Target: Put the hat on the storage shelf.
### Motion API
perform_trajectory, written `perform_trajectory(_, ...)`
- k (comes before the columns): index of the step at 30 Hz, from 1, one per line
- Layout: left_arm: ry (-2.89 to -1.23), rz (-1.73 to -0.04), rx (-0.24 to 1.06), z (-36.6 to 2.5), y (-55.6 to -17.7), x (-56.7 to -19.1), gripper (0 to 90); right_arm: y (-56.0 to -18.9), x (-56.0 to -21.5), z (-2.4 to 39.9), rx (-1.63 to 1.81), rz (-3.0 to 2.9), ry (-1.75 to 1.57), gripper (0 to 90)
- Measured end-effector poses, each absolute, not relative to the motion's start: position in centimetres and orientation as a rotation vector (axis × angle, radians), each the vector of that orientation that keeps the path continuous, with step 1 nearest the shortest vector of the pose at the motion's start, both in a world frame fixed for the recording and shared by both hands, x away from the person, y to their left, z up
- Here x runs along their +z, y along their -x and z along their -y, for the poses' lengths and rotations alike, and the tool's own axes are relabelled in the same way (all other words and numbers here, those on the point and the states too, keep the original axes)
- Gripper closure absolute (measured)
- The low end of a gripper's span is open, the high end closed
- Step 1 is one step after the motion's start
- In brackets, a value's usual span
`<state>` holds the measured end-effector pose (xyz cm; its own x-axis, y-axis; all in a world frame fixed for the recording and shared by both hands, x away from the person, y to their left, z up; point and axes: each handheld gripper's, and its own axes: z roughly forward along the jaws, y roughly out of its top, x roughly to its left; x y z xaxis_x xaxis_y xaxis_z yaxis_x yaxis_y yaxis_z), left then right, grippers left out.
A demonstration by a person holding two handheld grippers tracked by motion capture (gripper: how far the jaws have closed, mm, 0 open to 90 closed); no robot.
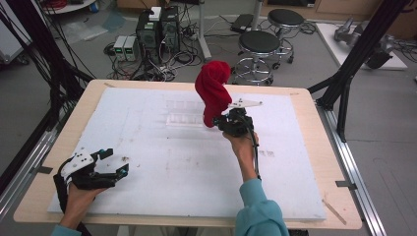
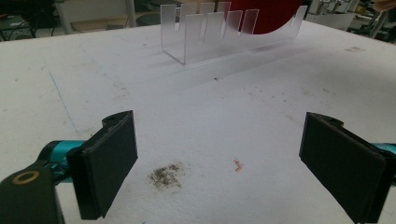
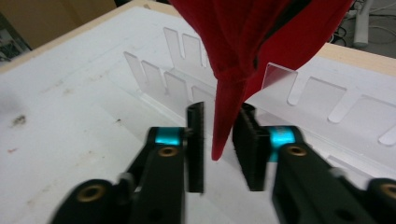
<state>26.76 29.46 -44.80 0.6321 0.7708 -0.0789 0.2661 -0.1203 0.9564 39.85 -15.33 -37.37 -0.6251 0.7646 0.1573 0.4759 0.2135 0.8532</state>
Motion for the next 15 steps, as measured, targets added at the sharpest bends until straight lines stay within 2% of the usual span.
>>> perform_trajectory(1, -1.685, -0.859, 0.540, -29.4, -26.8, -44.8, 11.6, -39.6, -37.1, 15.5, 1.341, -2.179, -1.179, 54.6)
perform_trajectory(2, -1.686, -0.859, 0.542, -29.4, -26.7, -44.8, 11.6, -39.1, -36.8, 15.8, 1.335, -2.181, -1.177, 54.1)
perform_trajectory(4, -1.684, -0.856, 0.547, -29.4, -26.7, -44.8, 11.6, -37.7, -36.1, 16.5, 1.346, -2.136, -1.126, 44.3)
perform_trajectory(6, -1.681, -0.856, 0.558, -29.5, -26.7, -44.8, 11.6, -36.0, -35.6, 17.6, 1.382, -2.114, -1.074, 40.9)
perform_trajectory(10, -1.665, -0.867, 0.567, -29.5, -26.6, -44.8, 11.6, -33.0, -34.8, 20.0, 1.404, -2.080, -1.098, 20.1)
perform_trajectory(15, -1.646, -0.871, 0.583, -29.6, -26.4, -44.8, 11.6, -28.3, -35.2, 22.5, 1.480, -1.969, -0.970, 12.3)
